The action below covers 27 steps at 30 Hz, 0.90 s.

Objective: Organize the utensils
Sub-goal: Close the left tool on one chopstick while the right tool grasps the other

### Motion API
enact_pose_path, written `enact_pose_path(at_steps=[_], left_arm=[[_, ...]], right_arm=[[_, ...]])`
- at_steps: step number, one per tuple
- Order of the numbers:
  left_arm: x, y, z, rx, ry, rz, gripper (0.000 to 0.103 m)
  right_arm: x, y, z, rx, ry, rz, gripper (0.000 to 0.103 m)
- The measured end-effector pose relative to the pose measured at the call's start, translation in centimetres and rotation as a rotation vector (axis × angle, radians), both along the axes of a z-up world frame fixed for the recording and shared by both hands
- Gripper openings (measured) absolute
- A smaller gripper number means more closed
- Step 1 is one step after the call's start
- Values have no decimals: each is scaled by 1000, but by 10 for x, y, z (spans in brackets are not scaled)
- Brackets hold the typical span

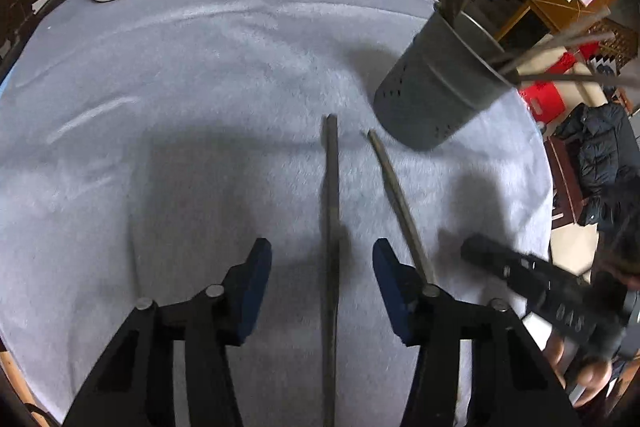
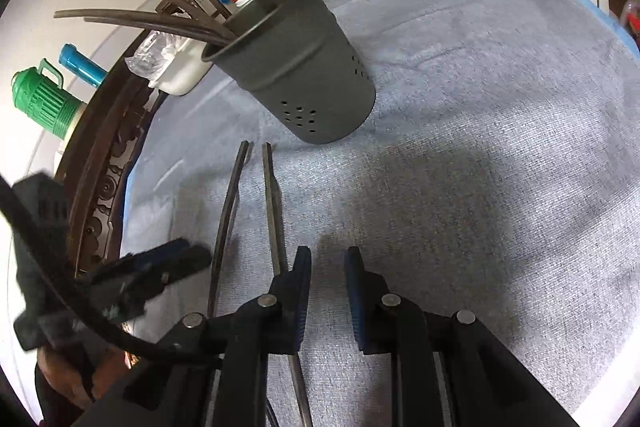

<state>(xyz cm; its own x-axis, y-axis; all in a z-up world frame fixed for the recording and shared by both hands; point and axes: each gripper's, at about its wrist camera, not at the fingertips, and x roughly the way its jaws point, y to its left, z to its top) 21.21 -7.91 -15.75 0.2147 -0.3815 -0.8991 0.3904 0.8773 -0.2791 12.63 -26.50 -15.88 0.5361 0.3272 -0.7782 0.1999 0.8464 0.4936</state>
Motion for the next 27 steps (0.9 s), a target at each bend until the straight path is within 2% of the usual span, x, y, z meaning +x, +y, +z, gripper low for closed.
enact_pose_path(at_steps=[3, 7, 10, 16, 21, 24, 26, 27], left_arm=[[10, -7, -1, -3, 6, 4, 45], [20, -12, -8, 8, 27, 2, 19], [21, -7, -13, 3, 26, 5, 10], [16, 19, -11, 10, 36, 8, 9], [21, 49, -13, -35, 82, 27, 9], [30, 59, -10, -54, 93, 50, 13], [36, 61, -9, -57, 96, 63, 24], [40, 60, -9, -56, 97, 66, 25]], right_arm=[[-1, 1, 3, -7, -7, 4, 22], [1, 5, 6, -13, -10, 13, 22], [1, 11, 9, -21, -15, 25, 22], [12, 21, 15, -35, -9, 40, 22], [26, 38, 19, -116, -18, 60, 23], [35, 48, 19, -173, -15, 73, 24], [40, 52, 19, -201, -15, 79, 24], [43, 53, 18, -207, -9, 85, 24]])
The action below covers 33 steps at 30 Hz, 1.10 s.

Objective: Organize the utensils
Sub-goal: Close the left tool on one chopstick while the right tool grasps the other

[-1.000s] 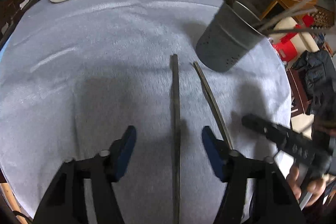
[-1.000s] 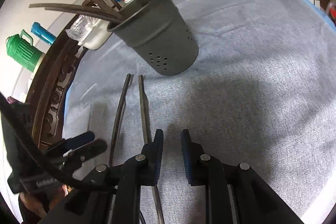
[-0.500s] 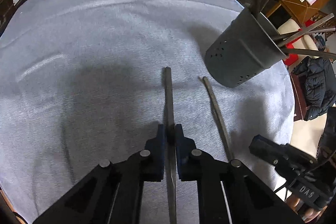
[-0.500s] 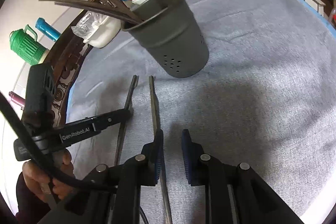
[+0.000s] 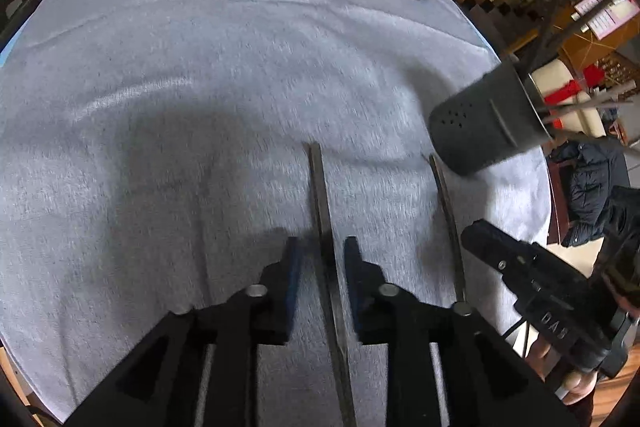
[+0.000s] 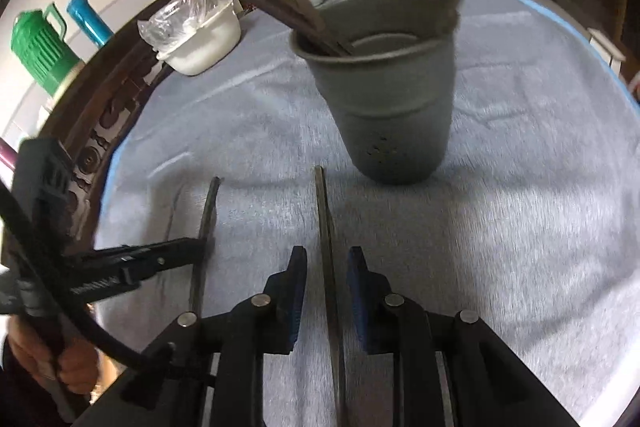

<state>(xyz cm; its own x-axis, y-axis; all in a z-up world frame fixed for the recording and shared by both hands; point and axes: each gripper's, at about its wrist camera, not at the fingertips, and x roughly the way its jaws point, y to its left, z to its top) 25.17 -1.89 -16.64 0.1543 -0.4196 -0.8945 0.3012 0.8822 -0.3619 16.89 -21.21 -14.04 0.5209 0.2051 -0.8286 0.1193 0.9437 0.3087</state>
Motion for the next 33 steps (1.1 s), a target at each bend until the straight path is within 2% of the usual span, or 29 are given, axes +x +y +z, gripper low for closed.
enact_pose_path(at_steps=[5, 13, 16, 18, 20, 21, 22, 23, 24, 28, 33], left_arm=[[14, -13, -2, 13, 10, -2, 27], [22, -28, -6, 37, 10, 27, 27], [26, -34, -7, 47, -3, 31, 27], [28, -35, -8, 57, -14, 36, 22], [31, -36, -9, 68, -23, 42, 11], [33, -38, -11, 69, -25, 45, 9], [34, -38, -11, 66, -27, 48, 7], [34, -35, -10, 61, -27, 52, 7], [34, -34, -11, 57, -28, 60, 7], [23, -21, 6, 51, -71, 84, 7], [4, -12, 48, 19, -176, 92, 6]], right_arm=[[11, 2, 2, -32, 2, -3, 24], [31, 15, -11, -101, 84, 19, 24], [34, 16, -13, -115, 81, 8, 25], [36, 16, -13, -115, 85, 8, 25], [38, 17, -13, -127, 89, 16, 24], [40, 18, -13, -136, 92, 20, 24], [41, 18, -13, -142, 91, 21, 21], [41, 18, -13, -147, 85, 23, 12], [43, 19, -13, -140, 81, 24, 7], [35, 11, -9, -85, 54, 20, 6], [18, 16, 26, -81, -69, 53, 6]])
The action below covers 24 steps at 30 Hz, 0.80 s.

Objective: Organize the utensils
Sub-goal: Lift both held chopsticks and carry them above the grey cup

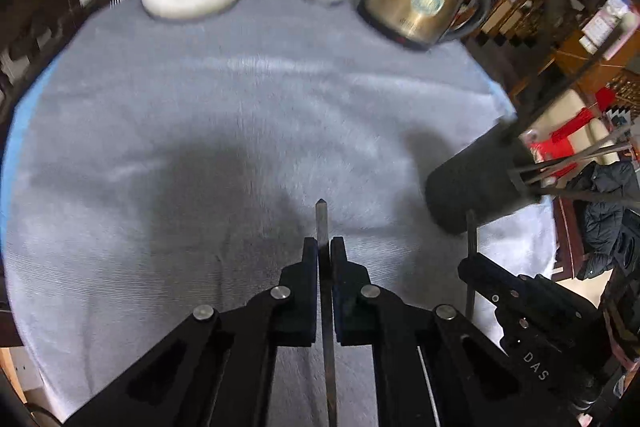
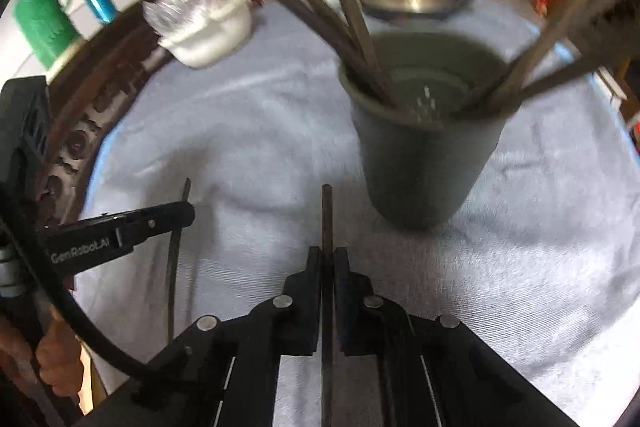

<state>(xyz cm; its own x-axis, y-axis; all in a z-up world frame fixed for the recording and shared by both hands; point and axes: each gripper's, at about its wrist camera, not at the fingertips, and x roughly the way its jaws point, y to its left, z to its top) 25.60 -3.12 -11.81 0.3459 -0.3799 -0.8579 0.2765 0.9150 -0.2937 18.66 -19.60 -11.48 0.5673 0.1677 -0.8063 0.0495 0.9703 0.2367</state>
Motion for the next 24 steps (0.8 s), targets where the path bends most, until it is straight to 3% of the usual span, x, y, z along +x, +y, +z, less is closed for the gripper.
enact_pose_path(at_steps=[10, 24], left_arm=[[-47, 22, 82, -66, -201, -1, 5], [-78, 8, 151, -125, -380, -27, 5]], right_arm=[[-49, -6, 81, 59, -240, 4, 6], [-93, -27, 152, 88, -461, -50, 6]])
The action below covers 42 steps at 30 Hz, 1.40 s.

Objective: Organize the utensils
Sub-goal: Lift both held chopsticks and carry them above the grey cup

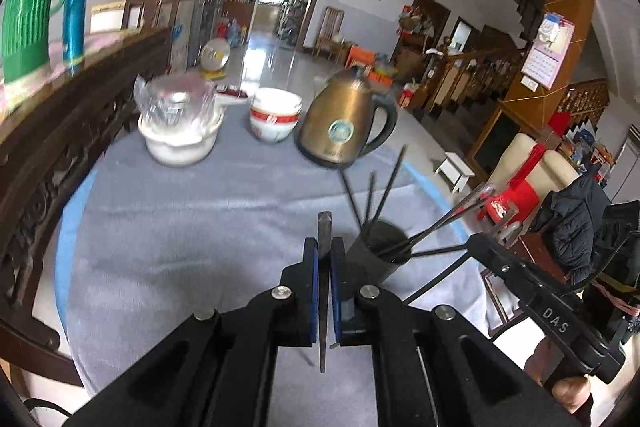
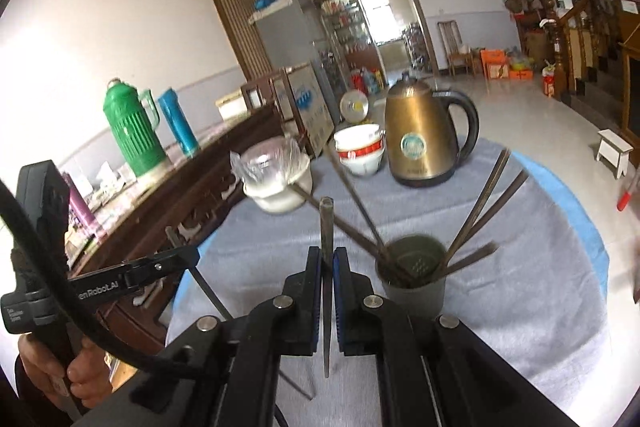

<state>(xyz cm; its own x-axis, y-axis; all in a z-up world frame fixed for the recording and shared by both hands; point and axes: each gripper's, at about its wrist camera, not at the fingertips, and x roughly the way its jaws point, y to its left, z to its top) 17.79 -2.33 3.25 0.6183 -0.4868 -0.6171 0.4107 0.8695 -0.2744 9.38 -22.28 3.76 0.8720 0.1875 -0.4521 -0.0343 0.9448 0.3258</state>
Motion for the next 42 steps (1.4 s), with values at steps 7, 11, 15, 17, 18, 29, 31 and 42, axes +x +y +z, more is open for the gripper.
enact_pose_path(at_steps=[7, 11, 15, 17, 18, 29, 31, 42], left_arm=[[-3, -20, 30, -1, -73, -23, 5], [1, -30, 45, -2, -105, -25, 5], [6, -39, 62, -10, -144, -18, 5], [8, -43, 70, -19, -165, -12, 5], [10, -45, 75, -24, -178, -10, 5], [24, -81, 100, -48, -289, -3, 5], [26, -90, 98, -46, -290, -7, 5], [31, -120, 73, -16, -299, -12, 5]], right_arm=[[-1, -11, 24, -3, -48, -34, 6], [-2, -21, 36, -1, -79, -60, 6], [-3, -30, 48, 1, -107, -88, 6], [-4, -37, 54, 3, -124, -109, 6], [-5, -40, 57, 5, -133, -119, 6], [-3, -73, 78, 31, -194, -223, 6], [0, -77, 76, 34, -191, -236, 6], [4, -95, 60, 61, -165, -268, 6]])
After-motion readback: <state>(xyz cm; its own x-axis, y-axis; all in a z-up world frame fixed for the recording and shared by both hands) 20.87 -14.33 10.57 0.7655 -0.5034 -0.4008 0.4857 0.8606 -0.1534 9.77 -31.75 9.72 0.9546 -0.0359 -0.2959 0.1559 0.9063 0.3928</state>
